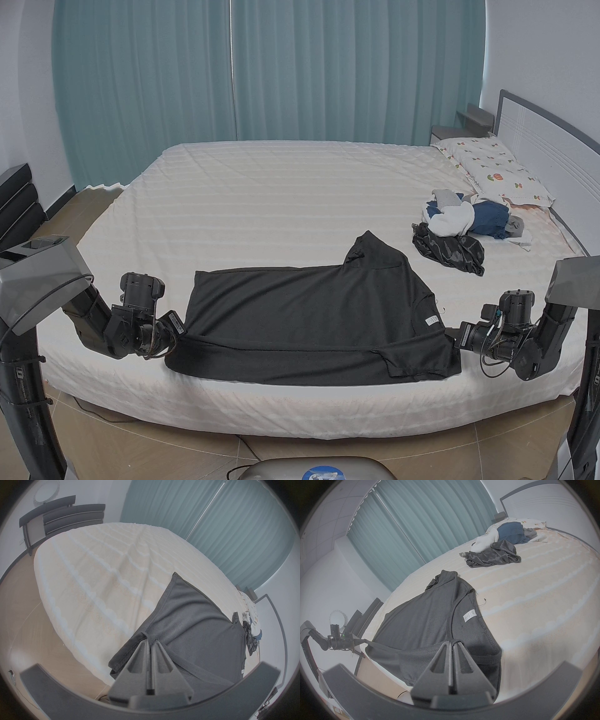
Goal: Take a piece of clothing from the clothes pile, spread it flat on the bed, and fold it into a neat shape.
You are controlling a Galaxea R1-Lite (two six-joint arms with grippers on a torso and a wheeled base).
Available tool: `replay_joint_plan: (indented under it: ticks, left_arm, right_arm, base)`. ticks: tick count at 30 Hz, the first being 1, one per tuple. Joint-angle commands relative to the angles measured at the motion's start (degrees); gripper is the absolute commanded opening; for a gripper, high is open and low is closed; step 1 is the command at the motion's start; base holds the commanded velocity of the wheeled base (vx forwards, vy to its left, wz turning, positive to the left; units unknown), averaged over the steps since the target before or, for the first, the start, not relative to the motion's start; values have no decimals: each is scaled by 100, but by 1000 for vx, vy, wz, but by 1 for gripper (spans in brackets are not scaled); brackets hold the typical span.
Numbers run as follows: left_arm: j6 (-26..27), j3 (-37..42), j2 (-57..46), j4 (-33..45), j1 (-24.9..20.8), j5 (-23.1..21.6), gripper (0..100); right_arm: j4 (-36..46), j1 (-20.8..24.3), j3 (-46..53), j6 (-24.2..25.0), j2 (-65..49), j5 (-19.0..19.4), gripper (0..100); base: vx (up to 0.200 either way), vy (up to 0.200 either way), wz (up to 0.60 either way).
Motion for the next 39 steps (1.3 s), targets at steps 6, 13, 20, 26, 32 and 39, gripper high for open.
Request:
replay_joint_plan:
  ticks: [6,13,20,26,32,39]
  left_arm:
    - [-16,388,-694,1,61,-3,0]
    - [-16,485,-747,10,61,-20,0]
    - [-34,283,-553,89,70,-20,0]
    - [-34,-60,-44,107,70,-20,0]
    - [-131,-359,352,107,70,-11,0]
    - [-227,-614,615,107,70,-3,0]
  right_arm:
    - [-83,-5,397,19,-535,21,0]
    - [-242,-5,564,10,-623,21,0]
    - [-268,-13,450,10,-359,12,0]
    - [-259,13,160,10,36,3,0]
    - [-207,39,-130,10,361,-23,0]
    - [-180,92,-623,1,757,-243,0]
  base:
    - [0,0,0]
    - [0,0,0]
    - [0,0,0]
    - [0,0,0]
    - [0,0,0]
    - [0,0,0]
